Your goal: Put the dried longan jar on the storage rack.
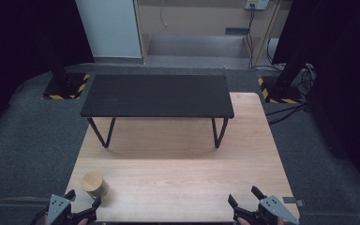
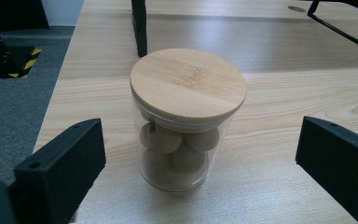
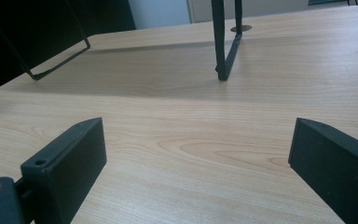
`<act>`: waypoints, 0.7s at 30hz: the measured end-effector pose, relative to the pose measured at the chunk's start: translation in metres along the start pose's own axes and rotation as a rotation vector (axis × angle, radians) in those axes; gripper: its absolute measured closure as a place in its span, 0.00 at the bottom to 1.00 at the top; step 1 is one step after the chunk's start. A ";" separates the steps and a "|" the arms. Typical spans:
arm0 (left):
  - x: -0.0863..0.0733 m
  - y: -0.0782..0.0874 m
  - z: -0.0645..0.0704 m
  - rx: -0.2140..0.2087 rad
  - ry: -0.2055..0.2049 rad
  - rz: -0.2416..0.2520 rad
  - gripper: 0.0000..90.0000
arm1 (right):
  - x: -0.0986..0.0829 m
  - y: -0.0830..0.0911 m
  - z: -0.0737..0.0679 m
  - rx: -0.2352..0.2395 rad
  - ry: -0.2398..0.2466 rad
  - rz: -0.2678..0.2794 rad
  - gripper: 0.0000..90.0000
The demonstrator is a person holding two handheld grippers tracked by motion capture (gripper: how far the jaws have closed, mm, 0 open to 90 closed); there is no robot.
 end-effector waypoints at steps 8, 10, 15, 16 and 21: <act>0.001 -0.004 -0.002 -0.004 -0.007 -0.007 0.00 | 0.001 -0.001 0.000 -0.001 0.000 0.001 0.05; 0.002 -0.006 -0.002 -0.006 -0.009 -0.006 0.00 | 0.001 -0.001 0.000 -0.001 0.000 0.002 0.05; 0.005 -0.010 -0.003 -0.011 -0.013 -0.002 0.00 | 0.001 -0.001 0.000 -0.002 -0.001 0.002 0.05; 0.005 -0.010 -0.003 -0.014 -0.012 -0.001 0.00 | 0.001 -0.001 0.000 -0.002 -0.002 0.000 0.05; 0.006 -0.014 -0.004 -0.018 -0.016 0.000 0.00 | 0.000 -0.001 0.001 -0.002 -0.005 -0.001 0.05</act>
Point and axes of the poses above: each handheld gripper's, and its own axes: y roughly backward along the jaws, x roughly out of its top, z roughly to its right, the point moved 3 cm from there along -y, roughly forward along the jaws, and after that the axes turned 3 degrees about -y, right-handed, at the moved point
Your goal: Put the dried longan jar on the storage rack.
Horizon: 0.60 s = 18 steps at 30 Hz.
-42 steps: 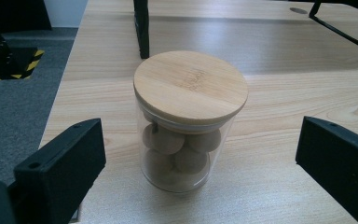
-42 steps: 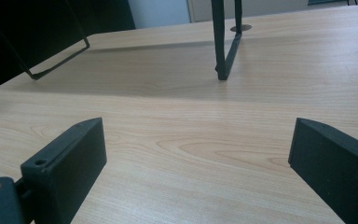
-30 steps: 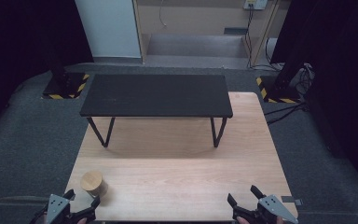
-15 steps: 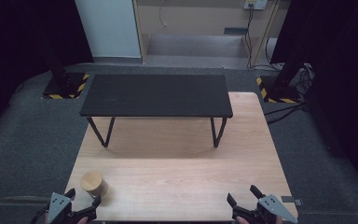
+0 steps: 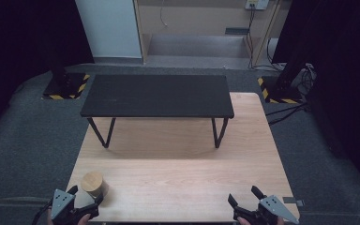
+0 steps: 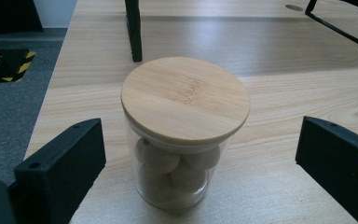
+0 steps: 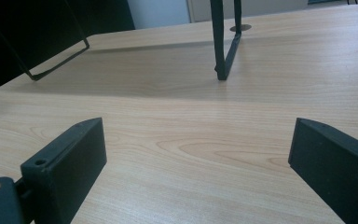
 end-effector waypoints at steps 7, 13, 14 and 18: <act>0.000 -0.007 -0.004 -0.001 -0.004 -0.009 0.00 | 0.000 -0.001 0.000 0.000 0.000 -0.002 0.05; 0.001 -0.016 -0.008 0.005 0.001 -0.014 0.00 | -0.001 -0.001 0.000 -0.003 -0.002 -0.004 0.05; 0.001 -0.017 -0.009 0.002 0.000 -0.016 0.00 | -0.001 -0.001 0.000 -0.004 -0.002 -0.004 0.05; 0.001 -0.025 -0.009 -0.001 -0.016 -0.021 0.01 | -0.001 -0.001 0.001 -0.007 -0.004 -0.007 0.05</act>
Point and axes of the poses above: each handheld gripper's, and its own axes: y roughly backward along the jaws, x roughly out of its top, z roughly to its right, the point moved 3 cm from there along -y, roughly forward along the jaws, and after that the axes turned 3 degrees about -y, right-handed, at the moved point
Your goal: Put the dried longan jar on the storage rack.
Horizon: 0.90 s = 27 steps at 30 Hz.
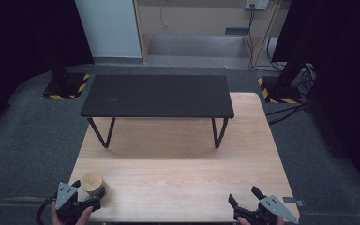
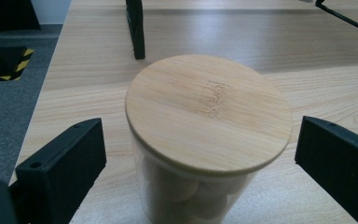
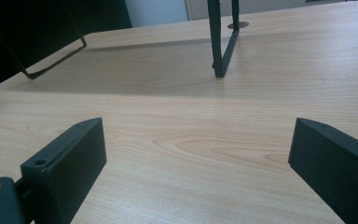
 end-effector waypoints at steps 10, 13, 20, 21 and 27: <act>-0.001 -0.012 -0.001 -0.001 -0.007 -0.022 0.01 | -0.001 -0.002 0.001 0.000 -0.002 -0.004 0.05; -0.002 -0.013 -0.002 0.006 -0.008 -0.026 0.01 | -0.001 -0.003 0.001 -0.001 -0.003 -0.006 0.05; -0.004 -0.014 -0.003 0.014 -0.014 -0.023 0.06 | -0.002 -0.003 0.001 -0.001 -0.005 -0.008 0.05; -0.004 -0.014 -0.003 0.013 -0.015 -0.023 0.06 | -0.002 -0.003 0.001 -0.001 -0.005 -0.008 0.05; -0.005 -0.017 -0.002 0.009 -0.017 -0.027 0.07 | -0.002 -0.003 0.001 -0.003 -0.004 -0.009 0.05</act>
Point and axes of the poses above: each handheld gripper's, and its own axes: y roughly backward along the jaws, x roughly out of its top, z roughly to its right, the point moved 3 cm from there along -y, roughly forward along the jaws, and after that the axes turned 3 degrees about -y, right-handed, at the moved point
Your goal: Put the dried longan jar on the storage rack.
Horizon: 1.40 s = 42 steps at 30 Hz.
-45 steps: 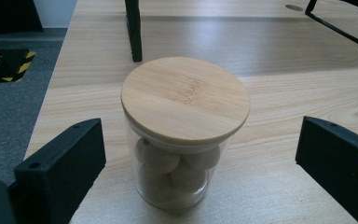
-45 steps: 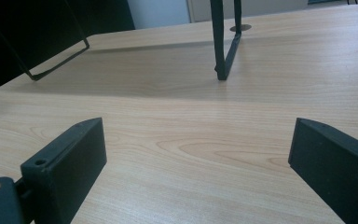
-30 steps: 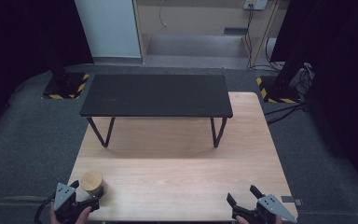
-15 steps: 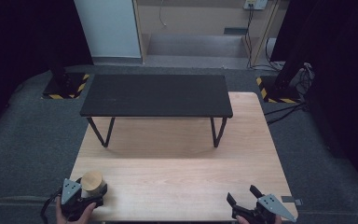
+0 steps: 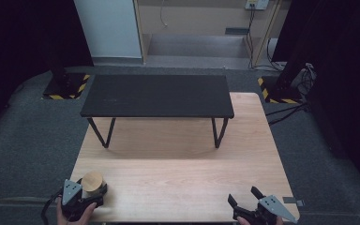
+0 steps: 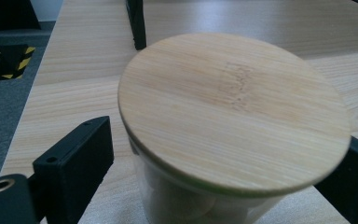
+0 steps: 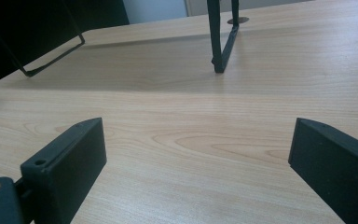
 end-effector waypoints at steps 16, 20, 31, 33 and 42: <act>0.002 -0.002 0.000 -0.012 -0.005 0.008 0.26 | -0.001 0.002 0.001 -0.004 -0.004 0.002 0.05; 0.005 0.001 -0.001 -0.020 0.010 0.020 0.26 | 0.000 0.003 0.001 -0.004 -0.002 0.005 0.05; 0.036 0.021 0.002 -0.029 -0.005 0.046 0.27 | 0.003 0.004 0.001 -0.003 0.006 0.010 0.05; 0.042 0.024 0.000 -0.034 0.001 0.059 0.27 | 0.003 0.003 0.000 -0.002 0.006 0.010 0.05; 0.071 0.035 -0.001 -0.037 -0.010 0.081 0.27 | 0.003 0.003 0.002 -0.002 0.006 0.005 0.05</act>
Point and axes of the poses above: each handheld gripper's, and its own axes: y roughly backward along the jaws, x roughly out of its top, z roughly to its right, the point moved 3 cm from there along -y, roughly forward along the jaws, and after that the axes turned 3 degrees about -y, right-handed, at the moved point
